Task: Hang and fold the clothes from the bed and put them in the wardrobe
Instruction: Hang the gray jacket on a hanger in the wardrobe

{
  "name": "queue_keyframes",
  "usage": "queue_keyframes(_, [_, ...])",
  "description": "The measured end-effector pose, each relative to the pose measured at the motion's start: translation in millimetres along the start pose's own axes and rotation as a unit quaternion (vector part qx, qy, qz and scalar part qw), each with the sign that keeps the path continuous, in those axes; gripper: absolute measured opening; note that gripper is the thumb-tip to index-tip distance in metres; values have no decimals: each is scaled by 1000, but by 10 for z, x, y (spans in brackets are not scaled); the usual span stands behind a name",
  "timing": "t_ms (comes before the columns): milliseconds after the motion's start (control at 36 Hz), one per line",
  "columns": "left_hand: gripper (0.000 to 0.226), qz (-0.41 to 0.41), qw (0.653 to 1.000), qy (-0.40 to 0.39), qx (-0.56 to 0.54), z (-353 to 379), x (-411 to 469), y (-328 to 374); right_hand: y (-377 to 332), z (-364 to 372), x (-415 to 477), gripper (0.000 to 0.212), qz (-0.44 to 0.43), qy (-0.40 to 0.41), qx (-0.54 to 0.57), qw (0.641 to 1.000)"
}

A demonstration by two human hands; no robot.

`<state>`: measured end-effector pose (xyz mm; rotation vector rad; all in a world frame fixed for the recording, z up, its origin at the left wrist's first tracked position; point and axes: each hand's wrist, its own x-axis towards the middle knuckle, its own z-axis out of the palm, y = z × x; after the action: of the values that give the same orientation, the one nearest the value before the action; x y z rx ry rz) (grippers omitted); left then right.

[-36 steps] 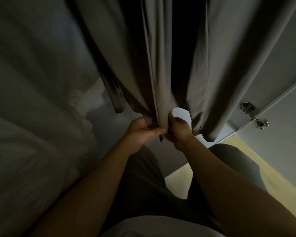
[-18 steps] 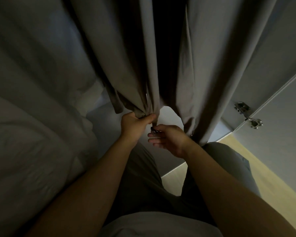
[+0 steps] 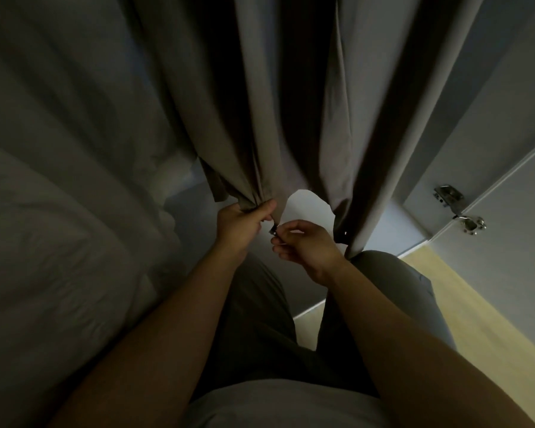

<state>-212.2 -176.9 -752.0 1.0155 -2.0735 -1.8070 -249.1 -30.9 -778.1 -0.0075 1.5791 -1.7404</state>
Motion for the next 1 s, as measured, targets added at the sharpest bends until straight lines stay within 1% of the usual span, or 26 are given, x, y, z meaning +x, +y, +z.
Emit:
queue_keyframes(56, [18,-3,1000,3,15,-2,17,-20,24,-22,-9,18,-8,-4,-24,1000])
queue_keyframes(167, [19,25,998,-3,60,20,32,-34,40,-42,-14,20,-11,-37,-57,998])
queue_keyframes(222, [19,29,998,2,56,41,42,-15,6,-22,-15,20,-13,-46,-68,997])
queue_keyframes(306, [19,18,999,18,25,51,88,29,-39,12,-2,23,-31,-34,-90,995])
queue_keyframes(472, [17,-24,999,10,-28,39,129,105,-37,46,6,26,-63,19,-34,997])
queue_keyframes(583, [15,-37,999,3,-38,-30,120,92,-16,102,-1,23,-75,36,-34,996])
queue_keyframes(750, [9,-36,999,-18,-29,-105,108,121,40,220,-56,21,-63,35,9,997])
queue_keyframes(778, [8,-35,999,-18,-33,-116,105,125,48,237,-69,21,-67,37,0,997])
queue_keyframes(833, [10,-34,999,-18,-36,-134,82,136,53,264,-93,20,-86,43,-52,994])
queue_keyframes(917, [21,-30,999,-15,-35,-157,34,155,17,283,-132,19,-138,60,-129,980])
queue_keyframes(1000, [21,-43,999,-12,-28,-198,-6,168,-14,295,-159,23,-161,65,-175,969])
